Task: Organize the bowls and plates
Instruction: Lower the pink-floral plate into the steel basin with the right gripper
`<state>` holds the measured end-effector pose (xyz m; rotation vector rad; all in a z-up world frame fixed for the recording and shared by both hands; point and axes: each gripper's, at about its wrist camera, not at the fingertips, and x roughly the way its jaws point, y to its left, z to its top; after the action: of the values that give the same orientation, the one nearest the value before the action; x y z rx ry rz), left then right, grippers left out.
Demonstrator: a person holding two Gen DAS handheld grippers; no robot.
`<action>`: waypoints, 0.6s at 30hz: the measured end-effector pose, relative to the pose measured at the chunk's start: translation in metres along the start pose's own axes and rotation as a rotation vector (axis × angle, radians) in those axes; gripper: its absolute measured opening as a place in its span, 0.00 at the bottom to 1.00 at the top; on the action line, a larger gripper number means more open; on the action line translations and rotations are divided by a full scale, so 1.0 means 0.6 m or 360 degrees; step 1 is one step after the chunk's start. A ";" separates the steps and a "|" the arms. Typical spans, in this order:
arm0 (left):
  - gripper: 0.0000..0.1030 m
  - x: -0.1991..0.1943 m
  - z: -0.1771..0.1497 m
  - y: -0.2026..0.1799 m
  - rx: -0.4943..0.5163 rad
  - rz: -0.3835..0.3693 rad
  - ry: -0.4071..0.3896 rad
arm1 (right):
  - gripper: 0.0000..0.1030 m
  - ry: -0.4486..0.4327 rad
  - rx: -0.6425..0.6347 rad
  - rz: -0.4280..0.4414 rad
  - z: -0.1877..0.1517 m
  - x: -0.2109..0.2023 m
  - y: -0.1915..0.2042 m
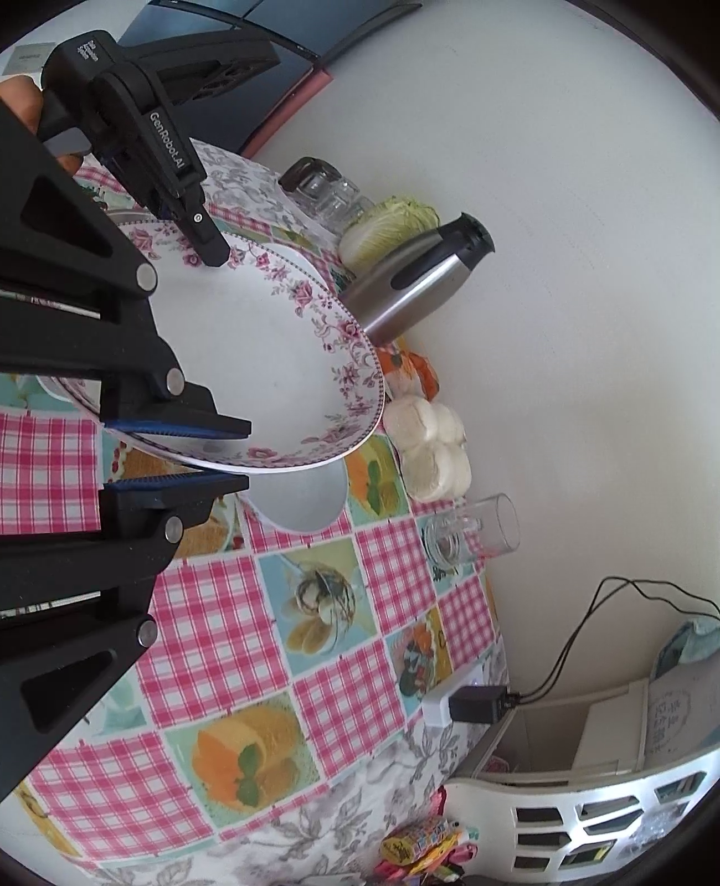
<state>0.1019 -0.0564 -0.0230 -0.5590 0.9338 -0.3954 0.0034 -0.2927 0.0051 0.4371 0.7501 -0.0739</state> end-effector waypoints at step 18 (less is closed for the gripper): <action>0.13 -0.035 0.027 0.123 -0.0299 0.0228 -0.0088 | 0.12 0.0231 -0.0135 0.0105 -0.030 0.107 0.106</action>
<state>0.1099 0.0176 -0.0470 -0.6666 0.9568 -0.1635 0.0529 -0.2220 -0.0271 0.3887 0.8772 0.0520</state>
